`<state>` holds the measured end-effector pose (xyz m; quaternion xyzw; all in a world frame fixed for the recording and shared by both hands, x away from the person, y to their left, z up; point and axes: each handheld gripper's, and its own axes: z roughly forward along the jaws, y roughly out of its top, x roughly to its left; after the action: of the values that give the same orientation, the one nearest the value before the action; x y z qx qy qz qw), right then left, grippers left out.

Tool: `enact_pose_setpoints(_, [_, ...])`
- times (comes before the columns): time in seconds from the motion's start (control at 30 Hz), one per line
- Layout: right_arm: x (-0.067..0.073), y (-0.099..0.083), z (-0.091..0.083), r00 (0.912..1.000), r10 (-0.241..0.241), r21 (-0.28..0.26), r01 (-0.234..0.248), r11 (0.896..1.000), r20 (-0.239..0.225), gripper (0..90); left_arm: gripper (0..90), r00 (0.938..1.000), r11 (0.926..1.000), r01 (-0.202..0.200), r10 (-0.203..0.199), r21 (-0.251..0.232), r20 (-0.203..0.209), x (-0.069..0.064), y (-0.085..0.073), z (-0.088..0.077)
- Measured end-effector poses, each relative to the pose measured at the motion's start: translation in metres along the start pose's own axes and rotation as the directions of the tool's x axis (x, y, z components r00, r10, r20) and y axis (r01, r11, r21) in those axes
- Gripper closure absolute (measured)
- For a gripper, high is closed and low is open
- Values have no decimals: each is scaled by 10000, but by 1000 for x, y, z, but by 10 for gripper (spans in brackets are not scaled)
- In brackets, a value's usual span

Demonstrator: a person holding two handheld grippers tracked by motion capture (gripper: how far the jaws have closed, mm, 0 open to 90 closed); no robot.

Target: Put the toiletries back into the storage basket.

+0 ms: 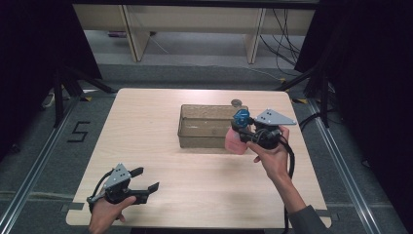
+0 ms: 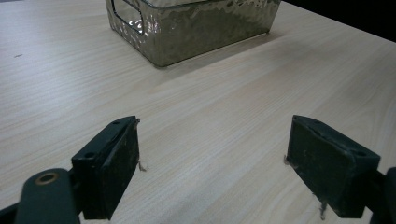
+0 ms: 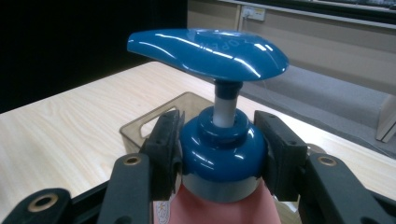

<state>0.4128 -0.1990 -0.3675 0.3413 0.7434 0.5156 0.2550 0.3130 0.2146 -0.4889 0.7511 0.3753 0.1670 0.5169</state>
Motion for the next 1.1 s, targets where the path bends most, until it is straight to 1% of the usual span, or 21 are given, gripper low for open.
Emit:
enact_pose_setpoints(0.03, [-1, 1, 1, 9999, -41, -45, 41, 10000, 111, 538, 166, 10000, 10000, 0, 0, 0, 0, 0, 0, 0])
enact_pose_setpoints(0.1, [-3, 3, 4, 10000, -37, -59, 37, 10000, 3, 538, 166, 10000, 10000, -1, 1, 8, 7, 0, 0, 0])
enact_pose_setpoints(0.13, [-4, 4, 4, 9999, -76, 6, 76, 10000, 94, 538, 166, 10000, 10000, 3, -3, -18, 16, 0, 0, 0])
enact_pose_setpoints(0.17, [-5, 4, 6, 10000, 29, -58, -28, 10000, 92, 537, 166, 10000, 10000, 3, -3, -18, 16, 0, 0, 0])
enact_pose_setpoints(0.27, [-7, 6, 8, 10000, -15, -1, 15, 10000, 73, 538, 166, 10000, 10000, -88, 88, 4, -42, -1, 0, 0])
enact_pose_setpoints(0.3, [-9, 8, 11, 9998, -49, -95, 51, 9999, 213, 538, 166, 10000, 10000, -73, 73, -63, -10, -1, 0, 0])
enact_pose_setpoints(0.4, [-11, 10, 14, 9998, -101, -68, 103, 9999, 189, 538, 166, 10000, 9999, -81, 81, -62, 6, -1, 0, 1])
enact_pose_setpoints(0.43, [-12, 13, 16, 9997, 68, 60, -69, 10000, 216, 538, 166, 9999, 9999, -106, 106, -58, 16, -1, 0, 1])
enact_pose_setpoints(0.53, [-16, 16, 20, 9997, 58, -31, -58, 10000, 251, 538, 166, 10000, 10000, -70, 70, -61, -2, -1, 0, 1])
enact_pose_setpoints(0.57, [-18, 18, 22, 9993, 9, -122, -5, 9999, 383, 538, 166, 10000, 9999, -41, 41, -128, 18, -1, 0, 1])
enact_pose_setpoints(0.6, [-20, 20, 26, 9989, 146, -59, -144, 9999, 439, 538, 166, 10000, 9999, -59, 59, -116, 22, -1, 0, 1])
enact_pose_setpoints(0.67, [-24, 22, 29, 9984, 173, 20, -174, 9998, 537, 538, 166, 9999, 10000, -80, 80, 55, -67, -1, 0, 0])
enact_pose_setpoints(0.7, [-26, 23, 31, 9977, 145, 1, -146, 9999, 662, 537, 166, 10000, 10000, -47, 47, -1, -40, -1, 0, 1])
enact_pose_setpoints(0.77, [-29, 24, 35, 9971, 219, 41, -223, 9997, 724, 538, 166, 9999, 9999, -105, 105, 46, 3, -1, 0, 1])
enact_pose_setpoints(0.8, [-32, 25, 38, 9967, 51, -64, -46, 10000, 806, 538, 166, 9999, 9999, -105, 105, 46, 3, -1, 0, 1])
enact_pose_setpoints(0.83, [-33, 25, 40, 9965, 176, 39, -180, 9998, 815, 538, 166, 10000, 10000, -34, 34, -15, 12, -1, 0, 1])
enact_pose_setpoints(0.87, [-34, 25, 42, 9951, 305, 19, -308, 9995, 946, 538, 166, 10000, 10000, -72, 72, 22, 4, -1, 0, 0])
enact_pose_setpoints(0.9, [-37, 25, 45, 9951, 274, 84, -284, 9996, 955, 538, 166, 10000, 9999, -65, 66, -97, 43, -1, 0, 1])
enact_pose_setpoints(1.0, [-40, 24, 50, 9934, 311, 110, -325, 9994, 1102, 538, 166, 9999, 9999, -77, 78, -114, 96, -1, 0, 1])
enact_pose_setpoints(1.07, [-45, 21, 56, 9911, 490, 232, -523, 9984, 1239, 538, 166, 9999, 9999, -113, 114, -32, 124, -1, 0, 1])
enact_pose_setpoints(1.1, [-46, 20, 59, 9912, 591, 300, -630, 9976, 1186, 538, 166, 9999, 9999, -145, 145, 47, 57, -2, 1, 1])
